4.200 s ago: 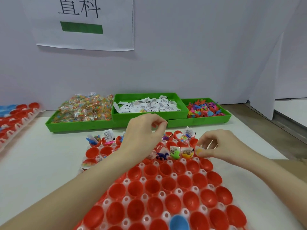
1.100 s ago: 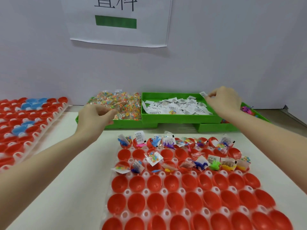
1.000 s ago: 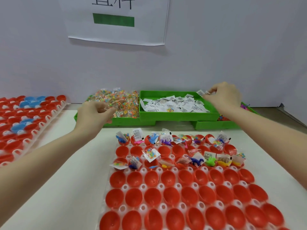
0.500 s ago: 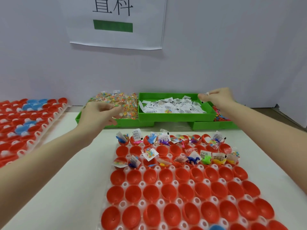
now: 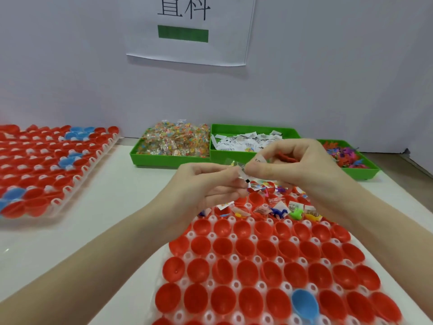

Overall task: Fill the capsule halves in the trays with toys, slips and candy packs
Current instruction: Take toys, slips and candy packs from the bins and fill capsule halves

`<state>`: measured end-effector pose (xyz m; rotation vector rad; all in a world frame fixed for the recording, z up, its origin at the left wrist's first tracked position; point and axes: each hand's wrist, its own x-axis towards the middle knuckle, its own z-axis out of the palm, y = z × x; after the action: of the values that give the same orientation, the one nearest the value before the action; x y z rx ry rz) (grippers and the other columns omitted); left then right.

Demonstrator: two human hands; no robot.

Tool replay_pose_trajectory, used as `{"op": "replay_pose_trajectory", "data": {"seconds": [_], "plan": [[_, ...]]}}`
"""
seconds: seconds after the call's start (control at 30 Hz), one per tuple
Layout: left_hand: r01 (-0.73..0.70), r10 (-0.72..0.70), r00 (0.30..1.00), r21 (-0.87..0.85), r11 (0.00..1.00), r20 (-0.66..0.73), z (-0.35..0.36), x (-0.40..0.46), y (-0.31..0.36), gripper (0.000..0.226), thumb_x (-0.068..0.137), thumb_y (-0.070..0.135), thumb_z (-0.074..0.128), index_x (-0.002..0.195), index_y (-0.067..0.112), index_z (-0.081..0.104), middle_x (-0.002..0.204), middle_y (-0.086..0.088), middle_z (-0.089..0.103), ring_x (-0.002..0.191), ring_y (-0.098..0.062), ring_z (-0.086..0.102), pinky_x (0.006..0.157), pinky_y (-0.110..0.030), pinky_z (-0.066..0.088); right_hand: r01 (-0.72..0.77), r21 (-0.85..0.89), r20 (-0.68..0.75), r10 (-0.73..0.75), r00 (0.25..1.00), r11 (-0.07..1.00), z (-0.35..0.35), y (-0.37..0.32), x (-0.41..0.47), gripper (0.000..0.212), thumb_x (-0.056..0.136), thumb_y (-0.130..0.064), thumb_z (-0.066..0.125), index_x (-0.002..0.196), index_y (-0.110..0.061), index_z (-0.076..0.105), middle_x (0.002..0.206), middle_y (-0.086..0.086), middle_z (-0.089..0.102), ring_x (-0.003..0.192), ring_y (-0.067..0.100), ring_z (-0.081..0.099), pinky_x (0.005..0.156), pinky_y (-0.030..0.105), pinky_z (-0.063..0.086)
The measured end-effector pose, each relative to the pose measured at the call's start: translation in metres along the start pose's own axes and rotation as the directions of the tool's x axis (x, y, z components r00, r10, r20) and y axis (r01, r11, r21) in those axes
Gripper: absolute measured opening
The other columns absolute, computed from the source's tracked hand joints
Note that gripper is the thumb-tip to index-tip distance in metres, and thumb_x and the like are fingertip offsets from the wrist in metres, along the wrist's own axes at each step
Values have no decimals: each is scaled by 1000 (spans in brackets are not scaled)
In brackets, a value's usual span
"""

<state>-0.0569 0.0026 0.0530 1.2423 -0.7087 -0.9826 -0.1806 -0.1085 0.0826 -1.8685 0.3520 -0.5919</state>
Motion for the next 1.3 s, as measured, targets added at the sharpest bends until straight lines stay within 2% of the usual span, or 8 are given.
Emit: {"op": "replay_pose_trajectory", "data": {"seconds": [0.23,0.47,0.6,0.7,0.8,0.93,1.1,1.3], "plan": [[30,-32,988,18,999,154,3,-22,18,31,65,33,65,85,13,75,84,-14,73,77,-19,71,65,-17,54,115,-143,-43,-122,992,983,14,-9,-7,16,63,-24,77,64,-11,66,41,-11,22,41,4,19,45,16,19],[139,-137,989,-41,989,46,-7,-29,25,17,58,12,62,66,6,75,71,-10,72,64,-16,71,53,-15,52,218,-386,-117,-282,952,896,33,-12,-11,30,56,-37,80,71,-26,56,42,-12,32,42,3,29,47,10,26],[119,-119,992,-17,993,-51,-18,-31,23,15,71,5,62,83,0,69,75,-11,72,65,-16,71,53,-15,52,118,-245,-76,-141,987,962,35,-18,-13,30,67,-53,60,90,-33,57,49,-15,32,46,1,32,48,10,28],[35,-31,994,36,999,-101,-23,-33,26,7,79,5,60,79,6,68,71,-7,72,63,-14,70,53,-14,52,-83,-63,-25,81,996,995,32,-24,-3,21,97,-23,38,98,-30,58,53,-11,37,45,4,29,44,14,27],[-28,39,994,107,994,-101,-24,-34,29,11,81,8,60,76,10,69,68,-1,72,62,-11,69,54,-11,50,-83,-24,23,84,996,996,28,-25,-2,34,94,-4,37,112,-24,58,64,4,35,50,9,32,54,19,32],[-83,104,990,202,976,-91,-23,-37,30,9,83,9,60,81,11,69,67,4,71,61,-7,68,56,-10,49,69,-26,31,-68,997,997,33,-21,-5,41,86,-5,56,122,-24,54,74,-6,58,65,-1,56,71,13,49],[-198,266,949,342,919,-167,-25,-40,32,11,81,10,65,90,9,70,72,1,72,59,-6,66,56,-10,49,67,167,-93,-52,994,984,34,-22,-6,38,54,-15,72,91,-22,66,73,-7,72,71,7,68,63,16,54],[-255,320,937,345,903,-143,-25,-42,38,15,75,10,68,90,9,70,73,2,73,63,-8,68,57,-12,50,83,220,-68,-69,995,972,43,-32,-8,23,48,-20,72,70,-18,68,65,-6,69,67,10,67,65,19,55]]}}
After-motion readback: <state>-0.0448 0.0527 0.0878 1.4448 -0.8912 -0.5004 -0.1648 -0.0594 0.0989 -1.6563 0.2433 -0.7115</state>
